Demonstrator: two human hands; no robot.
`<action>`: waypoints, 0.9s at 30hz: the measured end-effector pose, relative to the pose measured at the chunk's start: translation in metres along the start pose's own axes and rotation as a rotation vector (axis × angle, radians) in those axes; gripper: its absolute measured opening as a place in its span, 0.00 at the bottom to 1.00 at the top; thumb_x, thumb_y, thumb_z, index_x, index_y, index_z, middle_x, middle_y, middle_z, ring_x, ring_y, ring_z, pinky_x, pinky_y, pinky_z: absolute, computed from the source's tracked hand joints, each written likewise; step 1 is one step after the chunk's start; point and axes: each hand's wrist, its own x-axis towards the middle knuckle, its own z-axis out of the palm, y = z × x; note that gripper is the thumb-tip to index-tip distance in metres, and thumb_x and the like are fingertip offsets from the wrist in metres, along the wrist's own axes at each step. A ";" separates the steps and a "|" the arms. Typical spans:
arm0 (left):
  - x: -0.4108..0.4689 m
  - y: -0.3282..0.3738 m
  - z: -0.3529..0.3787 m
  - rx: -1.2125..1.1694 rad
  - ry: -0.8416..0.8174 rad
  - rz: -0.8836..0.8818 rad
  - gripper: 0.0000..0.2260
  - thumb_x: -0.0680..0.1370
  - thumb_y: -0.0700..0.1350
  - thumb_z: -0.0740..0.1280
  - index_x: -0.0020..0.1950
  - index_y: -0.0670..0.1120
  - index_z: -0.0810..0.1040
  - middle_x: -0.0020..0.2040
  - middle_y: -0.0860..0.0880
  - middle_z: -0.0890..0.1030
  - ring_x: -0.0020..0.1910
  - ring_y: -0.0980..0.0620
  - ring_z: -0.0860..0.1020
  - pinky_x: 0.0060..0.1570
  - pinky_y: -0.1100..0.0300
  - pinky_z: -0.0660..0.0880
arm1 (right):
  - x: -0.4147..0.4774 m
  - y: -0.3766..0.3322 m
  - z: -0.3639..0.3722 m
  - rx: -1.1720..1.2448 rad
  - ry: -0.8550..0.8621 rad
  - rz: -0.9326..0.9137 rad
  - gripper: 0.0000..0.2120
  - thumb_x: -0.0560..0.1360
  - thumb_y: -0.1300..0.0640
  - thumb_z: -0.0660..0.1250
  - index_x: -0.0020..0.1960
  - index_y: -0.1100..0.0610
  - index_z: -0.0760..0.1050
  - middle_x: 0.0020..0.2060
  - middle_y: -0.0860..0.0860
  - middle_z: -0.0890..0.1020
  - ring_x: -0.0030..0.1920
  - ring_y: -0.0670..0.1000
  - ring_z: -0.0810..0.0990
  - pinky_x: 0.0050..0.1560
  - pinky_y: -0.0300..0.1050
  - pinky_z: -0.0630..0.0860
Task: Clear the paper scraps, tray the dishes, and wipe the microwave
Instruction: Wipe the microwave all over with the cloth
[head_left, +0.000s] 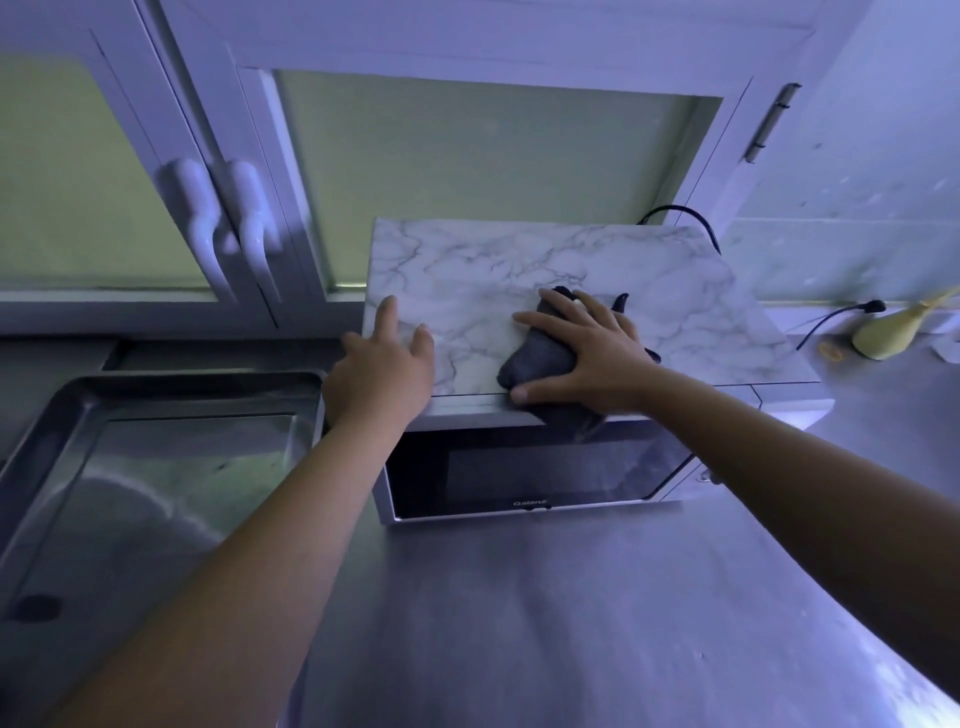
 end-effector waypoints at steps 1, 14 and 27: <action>0.000 0.000 0.000 -0.001 0.002 -0.003 0.25 0.82 0.64 0.48 0.79 0.61 0.52 0.67 0.37 0.70 0.59 0.32 0.75 0.46 0.49 0.63 | 0.014 0.001 -0.001 0.009 0.020 0.027 0.53 0.48 0.11 0.54 0.71 0.26 0.57 0.79 0.36 0.51 0.79 0.46 0.43 0.76 0.53 0.42; 0.002 -0.002 0.001 -0.055 0.091 -0.046 0.24 0.83 0.59 0.49 0.79 0.56 0.54 0.66 0.40 0.74 0.59 0.33 0.76 0.50 0.47 0.68 | 0.203 -0.018 -0.018 -0.101 0.073 0.241 0.50 0.56 0.13 0.49 0.71 0.39 0.66 0.73 0.51 0.66 0.74 0.62 0.58 0.69 0.70 0.54; 0.008 -0.008 -0.007 -0.435 0.120 -0.231 0.17 0.82 0.49 0.54 0.69 0.56 0.73 0.65 0.45 0.79 0.60 0.38 0.76 0.50 0.52 0.67 | 0.067 -0.065 0.018 -0.121 -0.040 -0.196 0.52 0.56 0.13 0.50 0.77 0.31 0.51 0.80 0.41 0.48 0.80 0.53 0.41 0.77 0.62 0.43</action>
